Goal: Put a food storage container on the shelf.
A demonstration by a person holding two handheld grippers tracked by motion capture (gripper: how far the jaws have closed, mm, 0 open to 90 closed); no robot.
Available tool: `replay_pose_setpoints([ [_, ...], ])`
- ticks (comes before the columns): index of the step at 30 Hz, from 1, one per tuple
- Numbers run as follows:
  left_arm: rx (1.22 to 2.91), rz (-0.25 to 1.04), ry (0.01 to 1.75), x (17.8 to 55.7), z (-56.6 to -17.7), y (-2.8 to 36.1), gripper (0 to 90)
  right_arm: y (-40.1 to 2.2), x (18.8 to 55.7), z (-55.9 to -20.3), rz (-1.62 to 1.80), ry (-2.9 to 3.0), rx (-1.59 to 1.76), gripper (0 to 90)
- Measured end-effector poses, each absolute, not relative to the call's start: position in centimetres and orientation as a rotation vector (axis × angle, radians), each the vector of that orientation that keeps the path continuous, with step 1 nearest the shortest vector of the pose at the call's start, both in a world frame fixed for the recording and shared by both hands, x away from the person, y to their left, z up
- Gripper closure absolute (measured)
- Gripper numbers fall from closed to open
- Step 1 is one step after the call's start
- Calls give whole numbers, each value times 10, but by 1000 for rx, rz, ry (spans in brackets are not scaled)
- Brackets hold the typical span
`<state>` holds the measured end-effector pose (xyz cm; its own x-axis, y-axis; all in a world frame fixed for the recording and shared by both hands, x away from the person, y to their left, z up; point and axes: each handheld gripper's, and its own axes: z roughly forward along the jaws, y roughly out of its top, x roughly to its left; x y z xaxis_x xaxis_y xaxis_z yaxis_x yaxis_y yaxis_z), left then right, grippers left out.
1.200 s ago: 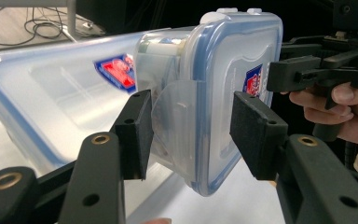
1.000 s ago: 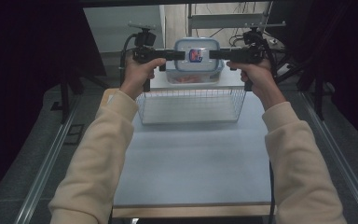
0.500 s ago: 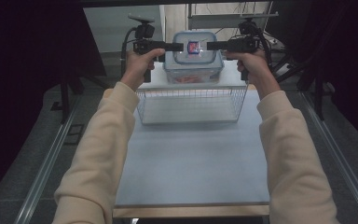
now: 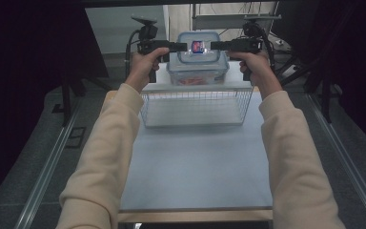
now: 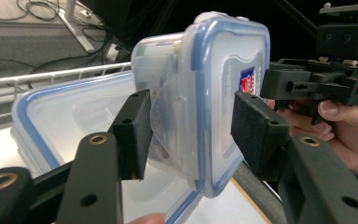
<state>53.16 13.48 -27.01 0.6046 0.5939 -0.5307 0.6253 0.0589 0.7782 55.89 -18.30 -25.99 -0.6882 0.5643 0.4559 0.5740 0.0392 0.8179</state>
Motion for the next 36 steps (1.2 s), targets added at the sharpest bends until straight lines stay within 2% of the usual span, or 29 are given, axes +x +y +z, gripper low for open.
replay_pose_setpoints([
  [13, 1564, -92, 1077, 539, -281, 135, 372, -179, 565, -268, -1760, -2205, -1327, 375],
  [15, 1570, -78, 1082, 538, -281, 136, 372, -180, 566, -269, -1758, -2186, -1330, 366],
  [18, 1539, -64, 1102, 538, -281, 138, 319, -179, 564, -270, -1760, -2186, -1338, 337],
  [22, 1531, -14, 1072, 527, -277, 143, 317, -183, 559, -267, -1796, -2192, -1348, 332],
  [25, 1540, 1, 1044, 513, -276, 149, 360, -193, 553, -263, -1837, -2190, -1352, 337],
  [29, 1564, 34, 1032, 493, -283, 149, 474, -207, 545, -263, -1847, -2177, -1383, 337],
  [31, 1603, 57, 1022, 484, -286, 147, 558, -212, 540, -265, -1843, -2179, -1400, 336],
  [34, 1642, 34, 997, 477, -290, 141, 737, -217, 533, -269, -1845, -2171, -1414, 336],
  [36, 1674, 34, 982, 473, -293, 133, 801, -219, 528, -270, -1842, -2177, -1414, 335],
])
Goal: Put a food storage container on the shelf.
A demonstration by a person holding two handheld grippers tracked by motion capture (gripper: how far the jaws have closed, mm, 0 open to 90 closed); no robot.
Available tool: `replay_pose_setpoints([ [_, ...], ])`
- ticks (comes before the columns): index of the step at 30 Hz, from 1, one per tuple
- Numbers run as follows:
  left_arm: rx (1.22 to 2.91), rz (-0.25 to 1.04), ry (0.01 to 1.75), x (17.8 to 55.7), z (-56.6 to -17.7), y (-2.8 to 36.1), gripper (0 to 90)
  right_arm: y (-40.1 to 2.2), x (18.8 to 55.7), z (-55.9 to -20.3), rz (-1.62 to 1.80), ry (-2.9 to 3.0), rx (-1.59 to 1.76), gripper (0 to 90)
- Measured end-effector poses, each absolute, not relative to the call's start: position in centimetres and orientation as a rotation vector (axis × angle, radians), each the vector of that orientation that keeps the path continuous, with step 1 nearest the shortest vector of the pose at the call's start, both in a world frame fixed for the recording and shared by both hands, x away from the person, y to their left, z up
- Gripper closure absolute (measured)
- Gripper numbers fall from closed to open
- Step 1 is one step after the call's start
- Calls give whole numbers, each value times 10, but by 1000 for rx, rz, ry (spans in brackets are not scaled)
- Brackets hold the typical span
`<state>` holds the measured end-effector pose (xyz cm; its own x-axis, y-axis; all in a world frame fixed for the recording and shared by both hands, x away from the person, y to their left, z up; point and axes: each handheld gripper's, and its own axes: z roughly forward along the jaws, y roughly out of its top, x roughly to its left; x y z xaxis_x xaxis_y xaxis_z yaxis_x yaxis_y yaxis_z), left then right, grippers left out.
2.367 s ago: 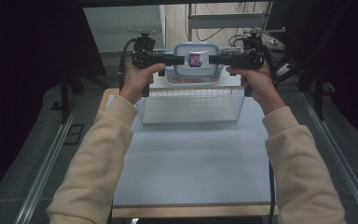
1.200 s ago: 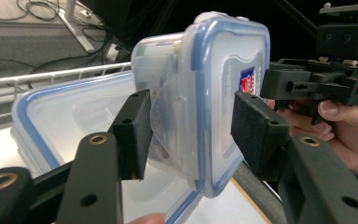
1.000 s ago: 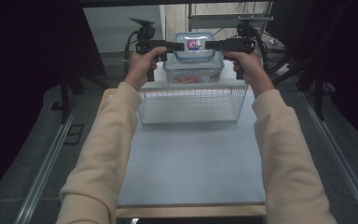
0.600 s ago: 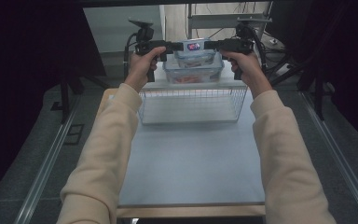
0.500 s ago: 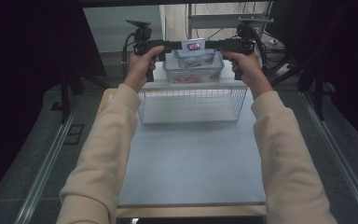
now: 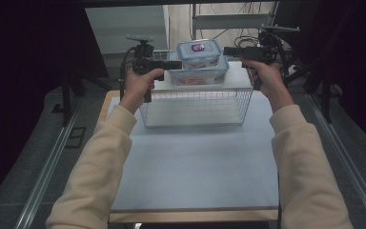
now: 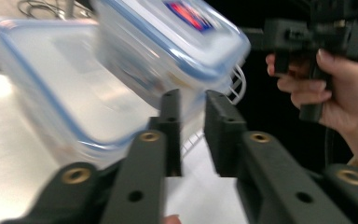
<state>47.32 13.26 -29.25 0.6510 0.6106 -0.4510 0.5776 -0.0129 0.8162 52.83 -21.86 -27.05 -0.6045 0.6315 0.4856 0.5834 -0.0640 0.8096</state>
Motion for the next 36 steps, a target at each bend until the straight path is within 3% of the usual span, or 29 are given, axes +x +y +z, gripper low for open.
replay_pose_setpoints([
  [6, 1685, 40, 988, 480, -297, 112, 857, -221, 521, -275, 1766, 2138, 1377, 335],
  [24, 1670, 30, 1011, 493, -298, 110, 853, -224, 515, -283, 1725, 2192, 1350, 332],
  [36, 1691, 35, 977, 464, -301, 119, 858, -231, 498, -288, 1745, 2212, 1314, 328],
])
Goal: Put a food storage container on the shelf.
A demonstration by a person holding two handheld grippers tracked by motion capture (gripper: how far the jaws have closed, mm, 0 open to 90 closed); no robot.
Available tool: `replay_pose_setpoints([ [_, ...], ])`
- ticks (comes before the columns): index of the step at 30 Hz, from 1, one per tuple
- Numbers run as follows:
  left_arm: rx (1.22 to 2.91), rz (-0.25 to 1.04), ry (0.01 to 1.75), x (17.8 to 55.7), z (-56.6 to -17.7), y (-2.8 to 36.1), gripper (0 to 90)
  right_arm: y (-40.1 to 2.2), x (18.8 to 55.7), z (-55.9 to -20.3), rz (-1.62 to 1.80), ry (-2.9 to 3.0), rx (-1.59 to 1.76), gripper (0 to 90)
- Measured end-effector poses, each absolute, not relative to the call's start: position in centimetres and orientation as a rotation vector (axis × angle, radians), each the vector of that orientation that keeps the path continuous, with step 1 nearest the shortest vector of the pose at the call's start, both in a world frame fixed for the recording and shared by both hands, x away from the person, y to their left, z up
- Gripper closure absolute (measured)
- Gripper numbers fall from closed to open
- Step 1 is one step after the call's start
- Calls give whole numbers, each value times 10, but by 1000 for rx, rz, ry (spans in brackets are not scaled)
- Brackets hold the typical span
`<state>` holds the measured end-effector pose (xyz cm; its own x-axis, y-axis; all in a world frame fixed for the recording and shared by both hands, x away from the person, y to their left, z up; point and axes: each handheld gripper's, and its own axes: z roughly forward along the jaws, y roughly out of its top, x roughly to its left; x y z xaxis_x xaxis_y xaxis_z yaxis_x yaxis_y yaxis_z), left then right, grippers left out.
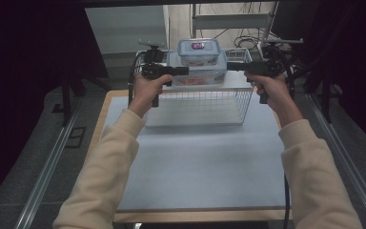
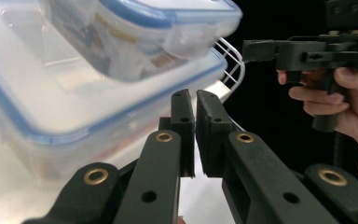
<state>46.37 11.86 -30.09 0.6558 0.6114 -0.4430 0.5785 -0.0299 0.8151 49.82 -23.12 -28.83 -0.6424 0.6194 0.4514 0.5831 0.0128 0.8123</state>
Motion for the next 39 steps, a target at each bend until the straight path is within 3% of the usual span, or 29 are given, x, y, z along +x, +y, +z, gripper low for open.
replay_pose_setpoints([
  [12, 1677, 27, 993, 408, -346, 147, 826, -244, 462, -317, 1782, 2246, 1243, 327],
  [19, 1630, 6, 1019, 380, -382, 156, 627, -250, 436, -348, 1820, 2277, 1208, 326],
  [30, 1680, 7, 1094, 348, -453, 160, 402, -262, 394, -423, 1781, 2337, 1232, 326],
  [39, 1733, 35, 1159, 338, -491, 159, 324, -264, 378, -471, 1702, 2405, 1288, 326],
])
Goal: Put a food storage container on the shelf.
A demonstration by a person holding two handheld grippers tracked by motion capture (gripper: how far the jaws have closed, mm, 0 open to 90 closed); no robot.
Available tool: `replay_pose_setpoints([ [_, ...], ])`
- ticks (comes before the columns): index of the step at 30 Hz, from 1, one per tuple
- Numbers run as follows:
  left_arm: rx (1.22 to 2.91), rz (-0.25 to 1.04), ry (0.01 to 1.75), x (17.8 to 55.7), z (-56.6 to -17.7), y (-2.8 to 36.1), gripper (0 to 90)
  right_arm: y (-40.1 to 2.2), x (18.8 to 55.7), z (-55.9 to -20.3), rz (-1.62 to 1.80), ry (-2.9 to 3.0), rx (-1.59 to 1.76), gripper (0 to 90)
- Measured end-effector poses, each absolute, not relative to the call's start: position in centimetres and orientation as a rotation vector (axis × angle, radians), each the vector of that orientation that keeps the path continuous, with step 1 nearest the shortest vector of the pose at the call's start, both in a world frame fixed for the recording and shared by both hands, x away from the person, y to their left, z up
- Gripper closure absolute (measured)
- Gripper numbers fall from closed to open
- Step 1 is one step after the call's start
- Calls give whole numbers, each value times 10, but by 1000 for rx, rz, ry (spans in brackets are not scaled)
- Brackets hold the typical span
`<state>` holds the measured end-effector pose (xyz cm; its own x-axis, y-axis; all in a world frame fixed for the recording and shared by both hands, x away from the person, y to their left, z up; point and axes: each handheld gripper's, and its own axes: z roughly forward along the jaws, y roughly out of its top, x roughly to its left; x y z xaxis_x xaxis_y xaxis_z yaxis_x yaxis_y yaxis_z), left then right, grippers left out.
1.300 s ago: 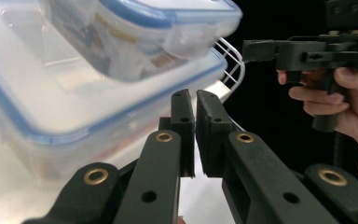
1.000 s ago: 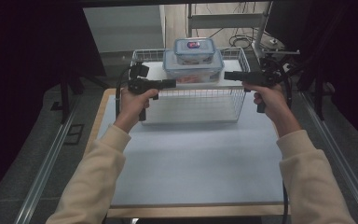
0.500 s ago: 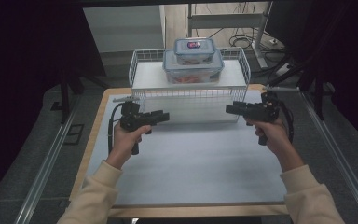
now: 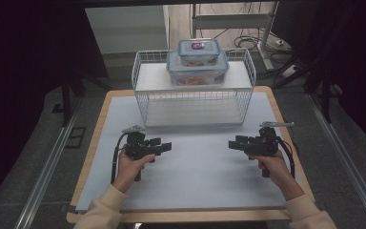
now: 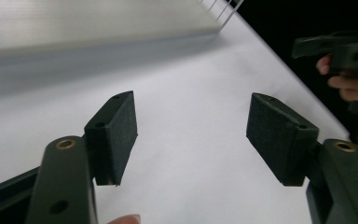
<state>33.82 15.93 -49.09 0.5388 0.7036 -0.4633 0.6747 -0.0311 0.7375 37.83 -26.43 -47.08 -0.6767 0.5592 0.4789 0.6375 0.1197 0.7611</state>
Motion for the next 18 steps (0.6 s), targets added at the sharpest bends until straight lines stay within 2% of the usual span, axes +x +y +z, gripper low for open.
replay_pose_setpoints([
  [6, 1756, 31, 1164, 337, -498, 155, 308, -261, 378, -485, -1586, -2299, -1243, 326],
  [18, 1755, 53, 1179, 339, -500, 160, 288, -266, 379, -486, -1614, -2275, -1254, 318],
])
